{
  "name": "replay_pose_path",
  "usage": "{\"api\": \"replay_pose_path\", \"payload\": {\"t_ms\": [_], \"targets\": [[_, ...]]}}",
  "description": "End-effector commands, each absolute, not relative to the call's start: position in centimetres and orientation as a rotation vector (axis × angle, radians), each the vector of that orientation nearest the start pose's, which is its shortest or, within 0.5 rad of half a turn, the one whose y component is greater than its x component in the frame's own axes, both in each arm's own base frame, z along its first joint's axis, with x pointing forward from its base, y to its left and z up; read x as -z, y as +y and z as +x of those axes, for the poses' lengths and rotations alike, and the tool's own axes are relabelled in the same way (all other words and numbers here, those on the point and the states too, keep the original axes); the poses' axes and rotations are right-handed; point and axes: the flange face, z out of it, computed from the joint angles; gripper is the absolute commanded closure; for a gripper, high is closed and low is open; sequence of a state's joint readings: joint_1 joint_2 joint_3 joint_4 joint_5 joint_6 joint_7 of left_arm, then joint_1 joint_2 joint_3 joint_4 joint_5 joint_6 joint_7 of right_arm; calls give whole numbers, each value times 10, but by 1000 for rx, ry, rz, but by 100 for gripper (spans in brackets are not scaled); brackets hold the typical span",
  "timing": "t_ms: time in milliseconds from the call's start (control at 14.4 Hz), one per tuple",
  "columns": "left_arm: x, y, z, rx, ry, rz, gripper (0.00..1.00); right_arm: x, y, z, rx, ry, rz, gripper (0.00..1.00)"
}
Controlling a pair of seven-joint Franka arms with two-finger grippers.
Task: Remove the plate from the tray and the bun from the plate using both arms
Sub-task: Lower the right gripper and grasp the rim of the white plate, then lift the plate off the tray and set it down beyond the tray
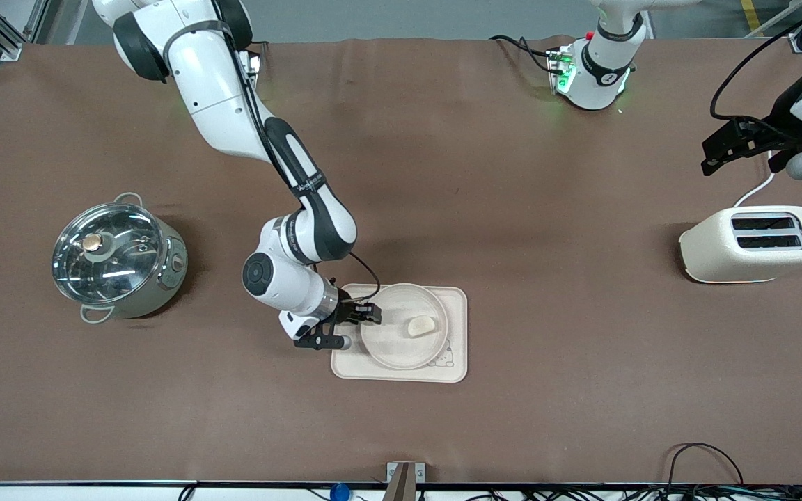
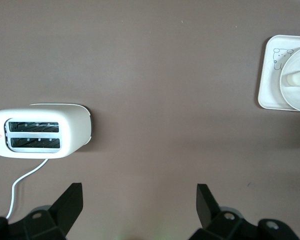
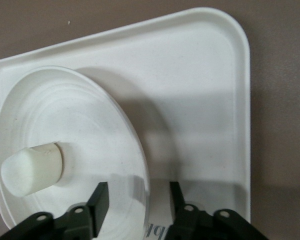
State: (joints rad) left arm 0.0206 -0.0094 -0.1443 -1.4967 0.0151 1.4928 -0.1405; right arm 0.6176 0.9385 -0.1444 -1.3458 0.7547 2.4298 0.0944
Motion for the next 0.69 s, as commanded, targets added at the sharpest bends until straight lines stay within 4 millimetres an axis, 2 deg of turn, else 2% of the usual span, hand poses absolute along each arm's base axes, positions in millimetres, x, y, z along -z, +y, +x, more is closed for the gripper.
{"api": "replay_pose_path", "payload": {"t_ms": [0, 139, 347, 486, 625], "targets": [[-660, -65, 545, 37, -9, -3114, 0, -179, 366, 664, 63, 145, -2666, 100], [-659, -65, 546, 41, -11, -3116, 0, -196, 336, 680, 84, 176, -2654, 100], [-654, -65, 550, 27, -10, -3117, 0, -224, 326, 658, 27, 41, -2652, 100], [-651, -67, 553, 34, -5, -3120, 0, -245, 327, 627, 16, 12, -2646, 100], [-650, -66, 554, 34, -8, -3118, 0, -252, 333, 579, 23, -92, -2666, 100]]}}
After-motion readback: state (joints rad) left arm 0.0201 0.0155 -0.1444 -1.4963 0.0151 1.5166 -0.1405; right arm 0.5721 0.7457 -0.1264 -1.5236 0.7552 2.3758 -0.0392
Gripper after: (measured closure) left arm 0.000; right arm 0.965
